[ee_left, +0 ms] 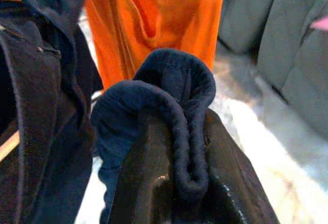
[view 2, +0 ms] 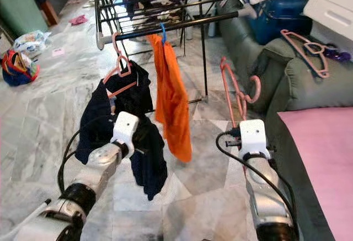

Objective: Hang hanger

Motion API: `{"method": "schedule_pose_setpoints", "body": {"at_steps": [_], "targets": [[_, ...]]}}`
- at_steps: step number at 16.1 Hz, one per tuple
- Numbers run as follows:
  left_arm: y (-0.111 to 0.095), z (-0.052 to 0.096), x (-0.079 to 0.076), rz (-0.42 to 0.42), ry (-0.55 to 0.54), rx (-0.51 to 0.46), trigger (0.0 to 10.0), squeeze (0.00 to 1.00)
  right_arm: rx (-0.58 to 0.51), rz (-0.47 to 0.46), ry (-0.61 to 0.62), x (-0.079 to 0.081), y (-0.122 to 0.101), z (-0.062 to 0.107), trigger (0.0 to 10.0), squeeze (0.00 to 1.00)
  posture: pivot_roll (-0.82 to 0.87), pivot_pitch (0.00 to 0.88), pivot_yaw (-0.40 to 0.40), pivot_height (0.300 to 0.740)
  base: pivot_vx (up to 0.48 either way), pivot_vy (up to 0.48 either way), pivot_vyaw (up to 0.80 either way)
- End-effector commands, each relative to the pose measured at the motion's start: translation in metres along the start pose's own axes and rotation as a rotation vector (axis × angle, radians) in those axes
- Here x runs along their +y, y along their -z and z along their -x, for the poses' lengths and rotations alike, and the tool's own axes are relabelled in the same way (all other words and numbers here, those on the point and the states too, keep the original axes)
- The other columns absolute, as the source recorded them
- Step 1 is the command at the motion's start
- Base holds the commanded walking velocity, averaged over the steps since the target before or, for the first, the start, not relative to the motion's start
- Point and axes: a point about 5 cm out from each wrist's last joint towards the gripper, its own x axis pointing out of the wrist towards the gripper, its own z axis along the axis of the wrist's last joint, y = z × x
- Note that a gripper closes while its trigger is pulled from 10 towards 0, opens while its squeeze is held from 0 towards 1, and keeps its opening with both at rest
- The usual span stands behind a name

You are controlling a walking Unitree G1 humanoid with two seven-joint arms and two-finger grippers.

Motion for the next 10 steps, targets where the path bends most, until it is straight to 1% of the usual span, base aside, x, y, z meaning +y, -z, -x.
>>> {"method": "schedule_pose_setpoints", "body": {"at_steps": [1, 2, 3, 4, 5, 7, 9, 10], "targets": [[-0.019, -0.009, -0.003, -0.047, -0.033, -0.042, 10.0, 0.0, 0.005, 0.029, -0.04, 0.01, -0.003, -0.004, 10.0, 0.0, -0.05, 0.168, 0.088, 0.74, 0.0, 0.0, 0.0], [-0.023, -0.011, -0.002, -0.048, -0.05, -0.051, 10.0, 0.0, 0.009, 0.038, -0.048, 0.012, -0.003, -0.004, 10.0, 0.0, -0.05, 0.168, 0.089, 0.74, 0.0, 0.0, 0.0], [-0.029, -0.014, -0.003, -0.077, -0.076, -0.052, 10.0, 0.0, 0.04, 0.051, -0.08, 0.019, 0.0, -0.006, 10.0, 0.0, -0.06, 0.174, 0.094, 0.74, 0.0, 0.0, 0.0], [-0.024, -0.016, -0.011, -0.096, -0.003, 0.014, 10.0, 0.0, 0.084, 0.076, -0.121, 0.029, 0.005, -0.005, 10.0, 0.0, -0.06, 0.184, 0.1, 0.74, 0.0, 0.0, 0.0], [-0.019, -0.016, -0.017, -0.077, 0.067, 0.047, 10.0, 0.0, 0.098, 0.084, -0.139, 0.033, 0.008, -0.004, 10.0, 0.0, -0.06, 0.186, 0.101, 0.74, 0.0, 0.0, 0.0], [-0.01, -0.015, -0.021, -0.206, 0.098, 0.115, 10.0, 0.0, 0.101, 0.08, -0.177, 0.044, 0.008, -0.002, 10.0, 0.0, -0.07, 0.2, 0.108, 0.74, 0.0, 0.0, 0.0], [-0.01, -0.016, -0.022, -0.229, 0.121, 0.108, 10.0, 0.0, 0.105, 0.088, -0.2, 0.049, 0.01, 0.0, 10.0, 0.0, -0.07, 0.209, 0.113, 0.74, 0.0, 0.0, 0.0], [-0.013, -0.016, -0.021, -0.26, 0.115, 0.083, 10.0, 0.0, 0.113, 0.095, -0.211, 0.052, 0.012, 0.001, 10.0, 0.0, -0.07, 0.212, 0.116, 0.74, 0.0, 0.0, 0.0]]}}
